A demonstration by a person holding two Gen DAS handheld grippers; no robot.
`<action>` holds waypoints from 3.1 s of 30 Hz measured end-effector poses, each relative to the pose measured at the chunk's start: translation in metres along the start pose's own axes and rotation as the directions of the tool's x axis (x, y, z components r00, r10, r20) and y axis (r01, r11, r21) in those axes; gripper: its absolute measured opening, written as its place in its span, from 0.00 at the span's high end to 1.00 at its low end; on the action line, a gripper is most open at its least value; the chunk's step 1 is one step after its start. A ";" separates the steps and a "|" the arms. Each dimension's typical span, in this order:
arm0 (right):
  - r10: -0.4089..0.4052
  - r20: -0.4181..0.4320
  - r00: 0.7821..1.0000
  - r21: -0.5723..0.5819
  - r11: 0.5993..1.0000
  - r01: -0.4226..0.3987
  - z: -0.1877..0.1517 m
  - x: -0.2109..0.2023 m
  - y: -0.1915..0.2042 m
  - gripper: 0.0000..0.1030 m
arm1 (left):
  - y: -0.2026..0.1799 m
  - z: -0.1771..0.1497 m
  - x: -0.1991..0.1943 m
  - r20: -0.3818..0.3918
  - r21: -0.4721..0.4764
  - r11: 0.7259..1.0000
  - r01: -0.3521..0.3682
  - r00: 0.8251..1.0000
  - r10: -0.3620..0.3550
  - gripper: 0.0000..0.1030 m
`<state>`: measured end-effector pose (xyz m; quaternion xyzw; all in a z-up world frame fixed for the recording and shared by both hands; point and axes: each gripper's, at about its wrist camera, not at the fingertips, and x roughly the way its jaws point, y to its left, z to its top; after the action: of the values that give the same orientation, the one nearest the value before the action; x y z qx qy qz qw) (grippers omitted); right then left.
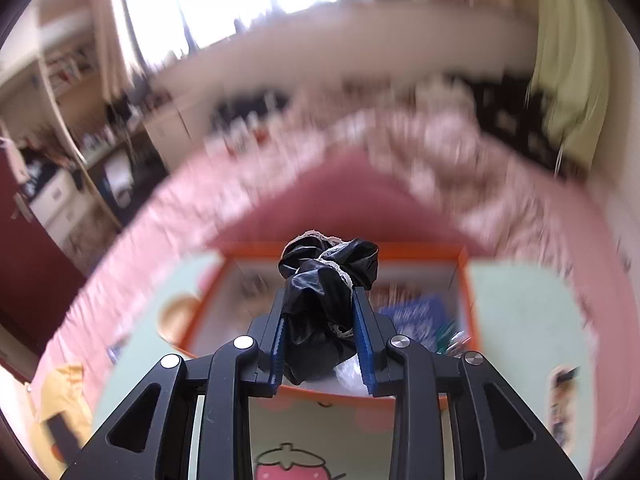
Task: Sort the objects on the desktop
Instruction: 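Lift the black bag out of the orange box with the right gripper, set on table, then reach into the orange box and grasp the figurine with the left gripper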
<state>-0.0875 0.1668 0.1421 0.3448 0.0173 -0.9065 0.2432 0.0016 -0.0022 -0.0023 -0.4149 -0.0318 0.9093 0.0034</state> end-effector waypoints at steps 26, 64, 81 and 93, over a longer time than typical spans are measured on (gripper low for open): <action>-0.109 -0.039 0.993 -0.103 0.989 0.105 -0.151 -0.041 -0.015 0.15 | -0.006 -0.002 -0.004 0.009 0.016 0.998 -0.061 0.998 0.061 0.00; -0.126 -0.147 0.981 -0.143 0.984 0.105 -0.178 -0.017 -0.022 0.00 | 0.000 0.036 -0.067 0.134 -0.009 0.957 0.291 0.948 -0.287 0.00; -0.124 -0.146 0.982 -0.143 0.984 0.103 -0.180 -0.017 -0.023 0.00 | -0.039 0.139 -0.044 0.118 0.106 0.967 0.231 0.963 -0.243 0.22; -0.123 -0.144 0.982 -0.145 0.984 0.102 -0.178 -0.019 -0.020 0.00 | -0.045 0.186 0.071 -0.235 0.030 0.982 0.188 0.956 -0.176 0.56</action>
<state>0.0251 0.2283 0.0153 0.3940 0.1177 -0.8865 0.2124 -0.1861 0.0350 0.0686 -0.5130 -0.0456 0.8511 0.1016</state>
